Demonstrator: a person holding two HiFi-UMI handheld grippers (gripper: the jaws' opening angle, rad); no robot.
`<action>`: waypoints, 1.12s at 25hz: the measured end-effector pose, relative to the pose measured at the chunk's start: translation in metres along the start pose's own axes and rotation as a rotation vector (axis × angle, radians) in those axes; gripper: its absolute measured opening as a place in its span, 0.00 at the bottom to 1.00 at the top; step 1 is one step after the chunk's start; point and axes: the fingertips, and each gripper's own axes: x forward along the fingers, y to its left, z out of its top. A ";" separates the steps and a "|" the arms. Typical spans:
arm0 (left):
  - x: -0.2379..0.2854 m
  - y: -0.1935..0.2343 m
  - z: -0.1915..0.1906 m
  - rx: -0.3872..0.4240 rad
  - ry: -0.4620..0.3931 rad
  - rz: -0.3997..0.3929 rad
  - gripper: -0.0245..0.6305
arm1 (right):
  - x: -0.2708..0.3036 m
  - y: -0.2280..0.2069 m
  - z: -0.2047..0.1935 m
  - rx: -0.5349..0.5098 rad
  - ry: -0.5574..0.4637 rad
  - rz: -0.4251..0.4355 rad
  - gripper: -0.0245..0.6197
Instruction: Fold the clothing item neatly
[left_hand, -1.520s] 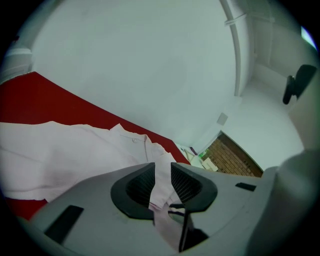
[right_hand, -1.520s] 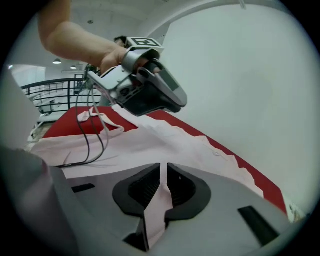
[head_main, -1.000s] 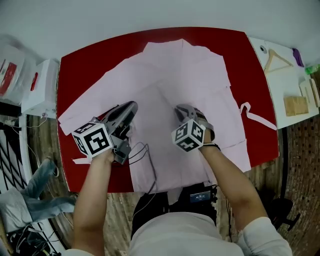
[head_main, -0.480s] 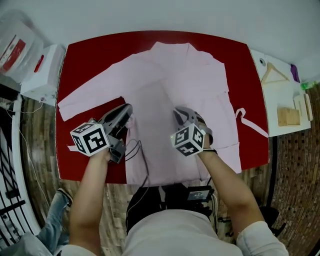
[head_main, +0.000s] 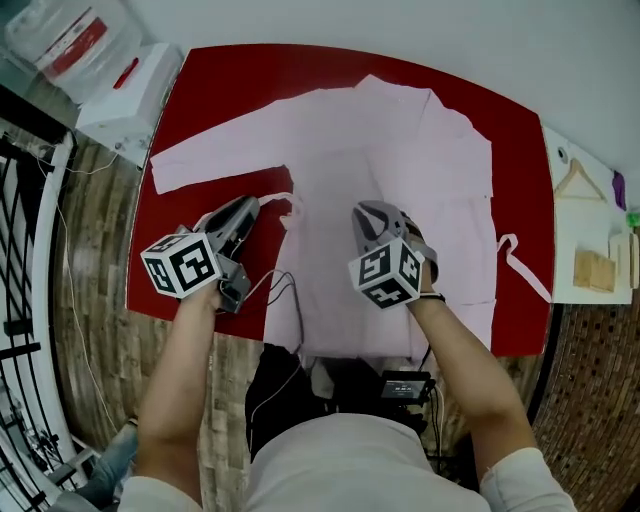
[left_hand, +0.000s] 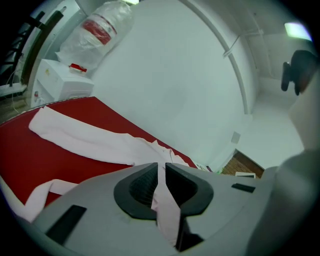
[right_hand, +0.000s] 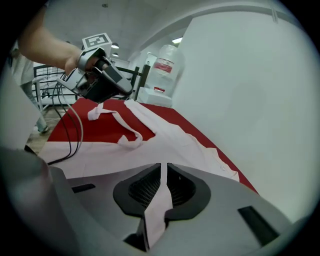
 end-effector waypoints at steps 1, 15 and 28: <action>-0.007 0.008 0.002 -0.002 -0.006 0.012 0.08 | 0.002 0.005 0.010 -0.004 -0.009 0.010 0.10; -0.092 0.146 0.035 -0.083 -0.023 0.105 0.12 | 0.073 0.112 0.147 -0.032 -0.085 0.142 0.10; -0.133 0.222 0.050 -0.185 -0.084 0.118 0.14 | 0.173 0.215 0.260 -0.159 -0.130 0.327 0.13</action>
